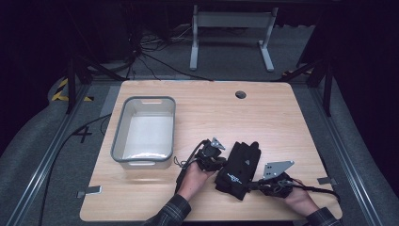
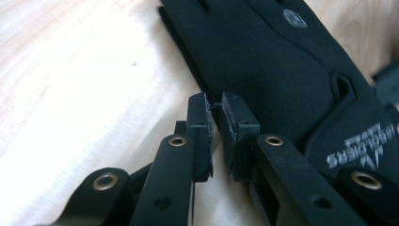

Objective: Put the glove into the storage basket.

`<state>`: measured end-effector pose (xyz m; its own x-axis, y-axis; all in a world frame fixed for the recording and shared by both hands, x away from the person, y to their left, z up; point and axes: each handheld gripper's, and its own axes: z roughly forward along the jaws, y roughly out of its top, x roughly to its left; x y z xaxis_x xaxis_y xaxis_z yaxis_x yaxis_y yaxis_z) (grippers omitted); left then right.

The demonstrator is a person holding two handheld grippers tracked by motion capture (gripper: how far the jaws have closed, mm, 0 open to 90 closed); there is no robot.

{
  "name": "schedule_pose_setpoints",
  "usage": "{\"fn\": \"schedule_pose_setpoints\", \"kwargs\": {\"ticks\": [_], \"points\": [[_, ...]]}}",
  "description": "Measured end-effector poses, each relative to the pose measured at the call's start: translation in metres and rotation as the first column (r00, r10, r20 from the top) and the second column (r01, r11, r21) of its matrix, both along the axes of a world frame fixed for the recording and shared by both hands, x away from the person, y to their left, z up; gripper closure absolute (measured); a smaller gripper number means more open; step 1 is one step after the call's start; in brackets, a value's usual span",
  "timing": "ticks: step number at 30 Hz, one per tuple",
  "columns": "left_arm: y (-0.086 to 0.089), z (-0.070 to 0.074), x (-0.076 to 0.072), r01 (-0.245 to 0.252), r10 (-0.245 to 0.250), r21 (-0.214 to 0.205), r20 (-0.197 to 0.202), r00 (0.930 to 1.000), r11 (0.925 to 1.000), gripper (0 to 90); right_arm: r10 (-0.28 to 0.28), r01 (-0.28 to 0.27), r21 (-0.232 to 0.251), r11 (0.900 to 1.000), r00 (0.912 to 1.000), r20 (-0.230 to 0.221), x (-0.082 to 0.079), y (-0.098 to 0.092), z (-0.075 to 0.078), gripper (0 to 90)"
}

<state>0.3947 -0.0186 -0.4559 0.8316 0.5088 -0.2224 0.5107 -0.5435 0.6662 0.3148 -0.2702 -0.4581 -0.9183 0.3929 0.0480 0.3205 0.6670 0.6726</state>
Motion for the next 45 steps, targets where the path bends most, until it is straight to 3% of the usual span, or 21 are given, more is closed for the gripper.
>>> {"fn": "schedule_pose_setpoints", "kwargs": {"ticks": [6,8,12,14,19,26,35,41,45], "points": [[0.004,0.006,0.008,-0.005,0.005,-0.007,0.019,0.9998,1.0000,81.3,0.005,-0.005,0.000,1.0000,0.9997,0.022,0.000,0.008,0.000,90.0],[0.008,0.008,0.008,-0.015,0.015,-0.023,0.015,0.9998,0.9996,79.1,-0.017,0.017,-0.001,0.9999,0.9990,0.042,-0.001,0.003,0.003,89.7],[0.010,0.014,0.008,-0.012,0.013,-0.035,0.023,0.9996,0.9993,68.0,-0.088,0.087,0.015,0.9961,0.9942,0.062,0.001,-0.013,0.007,78.5],[0.009,0.017,0.008,-0.015,0.016,-0.061,0.024,0.9996,0.9980,62.4,-0.125,0.126,-0.008,0.9921,0.9891,0.079,0.002,-0.020,0.007,71.0],[-0.001,0.017,0.009,0.007,-0.007,-0.077,-0.007,1.0000,0.9970,45.8,-0.233,0.233,0.011,0.9725,0.9699,0.072,0.011,-0.046,0.005,52.5],[-0.020,0.011,0.008,0.032,-0.033,-0.043,-0.013,0.9994,0.9986,33.3,-0.312,0.315,-0.008,0.9490,0.9426,0.119,0.019,-0.061,0.003,38.5],[-0.033,-0.002,0.002,0.041,-0.041,0.001,-0.024,0.9988,0.9991,30.5,-0.343,0.343,0.015,0.9392,0.9324,0.115,0.024,-0.069,-0.003,34.0],[-0.036,-0.004,-0.002,0.032,-0.032,0.027,0.007,0.9995,0.9991,28.3,-0.342,0.342,0.019,0.9394,0.9319,0.121,0.027,-0.067,-0.005,32.7],[-0.037,-0.003,-0.004,0.040,-0.041,0.028,0.008,0.9991,0.9988,32.7,-0.347,0.346,0.031,0.9376,0.9280,0.136,0.028,-0.067,-0.007,30.7]]}}
